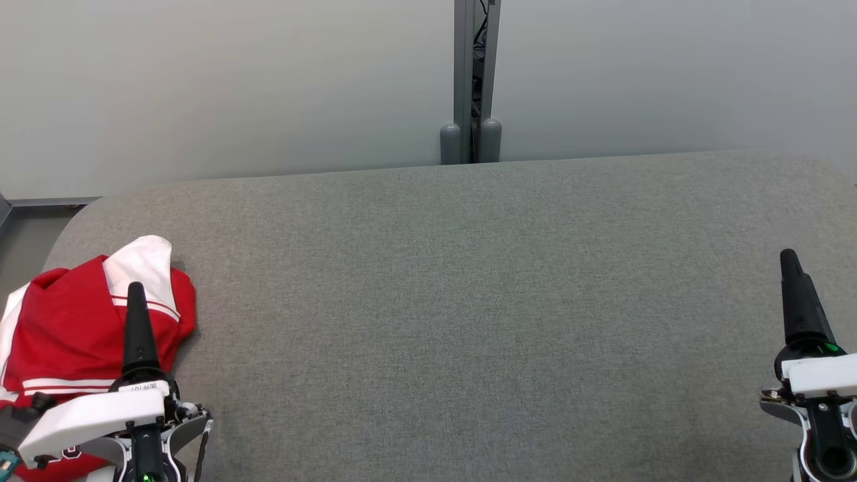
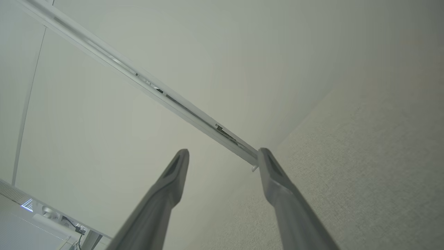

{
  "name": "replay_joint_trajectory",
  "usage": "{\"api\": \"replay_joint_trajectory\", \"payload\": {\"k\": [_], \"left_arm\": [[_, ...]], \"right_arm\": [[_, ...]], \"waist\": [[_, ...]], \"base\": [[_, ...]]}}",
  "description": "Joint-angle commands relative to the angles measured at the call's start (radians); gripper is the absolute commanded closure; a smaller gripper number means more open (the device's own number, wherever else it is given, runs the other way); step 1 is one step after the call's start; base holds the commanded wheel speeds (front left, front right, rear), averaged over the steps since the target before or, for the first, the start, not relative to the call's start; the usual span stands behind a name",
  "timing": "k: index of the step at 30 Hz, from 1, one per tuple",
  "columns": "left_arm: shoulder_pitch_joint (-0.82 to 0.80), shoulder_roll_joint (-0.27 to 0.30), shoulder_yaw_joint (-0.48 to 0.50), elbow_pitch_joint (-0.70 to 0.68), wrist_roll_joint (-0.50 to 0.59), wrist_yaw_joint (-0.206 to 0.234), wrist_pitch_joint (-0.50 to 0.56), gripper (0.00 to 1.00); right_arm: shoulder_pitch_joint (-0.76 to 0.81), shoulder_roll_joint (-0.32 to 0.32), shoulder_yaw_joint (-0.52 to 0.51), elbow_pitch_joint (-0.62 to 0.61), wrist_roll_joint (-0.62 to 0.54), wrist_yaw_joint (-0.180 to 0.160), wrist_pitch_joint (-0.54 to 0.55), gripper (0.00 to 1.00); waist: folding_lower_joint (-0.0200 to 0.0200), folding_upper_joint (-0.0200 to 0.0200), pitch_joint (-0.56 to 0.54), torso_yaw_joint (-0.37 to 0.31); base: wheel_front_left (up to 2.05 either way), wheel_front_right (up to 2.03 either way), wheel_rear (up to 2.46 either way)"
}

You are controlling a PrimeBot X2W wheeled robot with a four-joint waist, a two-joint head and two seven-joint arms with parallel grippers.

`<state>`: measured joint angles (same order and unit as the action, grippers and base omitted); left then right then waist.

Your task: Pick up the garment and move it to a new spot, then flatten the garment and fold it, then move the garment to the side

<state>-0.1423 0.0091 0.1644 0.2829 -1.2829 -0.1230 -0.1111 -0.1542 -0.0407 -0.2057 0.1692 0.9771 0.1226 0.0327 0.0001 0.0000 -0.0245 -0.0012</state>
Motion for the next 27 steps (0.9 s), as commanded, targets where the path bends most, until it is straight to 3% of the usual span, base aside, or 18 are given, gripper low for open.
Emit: {"api": "replay_joint_trajectory", "payload": {"k": [1,2,6,18,27], "left_arm": [[-0.023,0.004,0.005,-0.012,0.004,-0.005,-0.002,0.0],[-0.021,0.005,0.009,-0.038,0.043,-0.005,-0.007,0.0],[-0.013,0.005,0.011,-0.082,0.111,-0.006,-0.017,0.0],[0.008,0.006,0.025,-0.188,0.287,0.006,-0.044,0.0],[0.053,0.006,-0.096,-0.26,0.514,0.064,-0.062,0.0]], "right_arm": [[-0.013,-0.011,-0.003,-0.015,0.002,0.006,-0.006,0.0],[-0.015,-0.013,0.018,-0.051,-0.077,0.006,-0.016,0.0],[-0.013,-0.012,0.038,-0.108,-0.186,0.006,-0.035,0.0],[0.001,-0.032,0.116,-0.214,-0.452,0.007,-0.087,0.0],[0.029,-0.035,0.144,-0.221,-0.597,0.008,-0.122,0.0]], "waist": [[0.0,0.0,0.0,0.0],[0.0,0.0,0.0,0.001],[0.0,0.0,-0.001,0.002],[0.0,0.0,-0.008,0.005],[0.0,0.0,-0.015,0.004]], "base": [[0.0,0.0,0.0],[0.0,0.0,0.0],[0.0,0.0,0.0],[0.0,0.0,0.0],[0.0,0.0,0.0]]}}
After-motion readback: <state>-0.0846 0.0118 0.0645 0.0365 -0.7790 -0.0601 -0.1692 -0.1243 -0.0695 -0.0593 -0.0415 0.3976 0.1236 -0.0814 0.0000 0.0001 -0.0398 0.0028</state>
